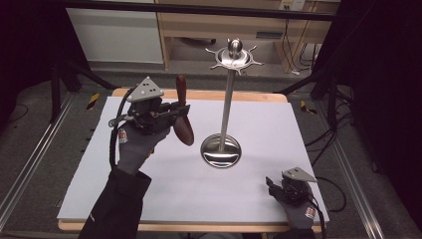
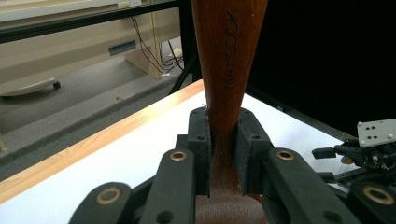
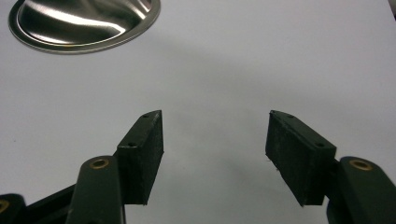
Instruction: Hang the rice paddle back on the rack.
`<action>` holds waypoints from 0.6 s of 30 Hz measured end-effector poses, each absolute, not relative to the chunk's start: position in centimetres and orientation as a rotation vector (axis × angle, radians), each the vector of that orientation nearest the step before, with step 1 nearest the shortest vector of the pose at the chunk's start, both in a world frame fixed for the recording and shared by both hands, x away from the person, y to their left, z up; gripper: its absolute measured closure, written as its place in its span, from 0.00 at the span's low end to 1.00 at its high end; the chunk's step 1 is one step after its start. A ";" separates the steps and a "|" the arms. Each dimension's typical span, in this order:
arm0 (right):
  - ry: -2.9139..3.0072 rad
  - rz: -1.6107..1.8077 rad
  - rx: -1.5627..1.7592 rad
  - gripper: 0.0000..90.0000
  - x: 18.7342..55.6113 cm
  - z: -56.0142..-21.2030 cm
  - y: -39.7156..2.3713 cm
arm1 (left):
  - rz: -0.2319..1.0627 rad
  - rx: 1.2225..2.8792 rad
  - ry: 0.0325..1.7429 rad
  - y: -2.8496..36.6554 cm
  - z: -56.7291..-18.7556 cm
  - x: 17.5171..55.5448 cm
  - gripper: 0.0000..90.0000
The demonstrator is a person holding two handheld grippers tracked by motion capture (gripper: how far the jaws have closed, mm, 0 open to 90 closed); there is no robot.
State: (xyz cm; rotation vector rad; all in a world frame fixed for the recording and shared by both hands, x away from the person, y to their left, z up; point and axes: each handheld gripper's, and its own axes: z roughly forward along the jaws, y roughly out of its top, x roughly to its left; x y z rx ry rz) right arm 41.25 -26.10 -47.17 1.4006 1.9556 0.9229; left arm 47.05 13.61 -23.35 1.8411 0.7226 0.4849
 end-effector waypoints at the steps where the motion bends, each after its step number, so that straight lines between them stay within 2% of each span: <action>1: 1.955 0.924 1.401 0.41 41.3 -47.2 -26.1 | 0.481 1.841 0.723 13.6 -23.3 47.1 0.86; 18: 1.951 0.928 1.409 0.41 41.3 -47.1 -26.1 | 0.476 1.852 0.714 12.1 -22.1 48.2 0.86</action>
